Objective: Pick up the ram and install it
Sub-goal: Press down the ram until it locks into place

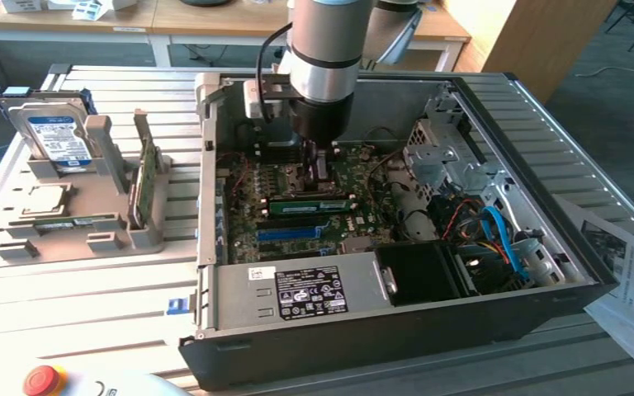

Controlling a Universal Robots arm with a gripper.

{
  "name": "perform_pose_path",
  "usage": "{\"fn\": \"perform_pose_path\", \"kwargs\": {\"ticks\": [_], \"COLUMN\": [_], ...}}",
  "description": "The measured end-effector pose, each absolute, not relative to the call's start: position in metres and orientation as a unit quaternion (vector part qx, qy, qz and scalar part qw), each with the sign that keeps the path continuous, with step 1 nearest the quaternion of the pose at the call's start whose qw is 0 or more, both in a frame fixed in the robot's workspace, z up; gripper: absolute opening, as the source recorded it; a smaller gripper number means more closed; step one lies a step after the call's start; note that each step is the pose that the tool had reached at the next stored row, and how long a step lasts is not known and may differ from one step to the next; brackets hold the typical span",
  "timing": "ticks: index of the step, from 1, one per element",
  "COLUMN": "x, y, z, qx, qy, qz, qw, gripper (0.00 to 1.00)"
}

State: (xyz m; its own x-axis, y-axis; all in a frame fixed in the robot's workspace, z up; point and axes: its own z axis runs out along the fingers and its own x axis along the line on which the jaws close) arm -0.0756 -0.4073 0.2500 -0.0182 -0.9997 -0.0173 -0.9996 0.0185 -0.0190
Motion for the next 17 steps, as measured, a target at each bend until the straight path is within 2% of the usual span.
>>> {"fn": "perform_pose_path", "kwargs": {"ticks": [17], "x": [-0.0789], "y": [-0.4076], "z": [0.2443], "qx": [-0.701], "qy": [0.713], "qz": [-0.001], "qw": [0.013], "gripper": [0.10]}}
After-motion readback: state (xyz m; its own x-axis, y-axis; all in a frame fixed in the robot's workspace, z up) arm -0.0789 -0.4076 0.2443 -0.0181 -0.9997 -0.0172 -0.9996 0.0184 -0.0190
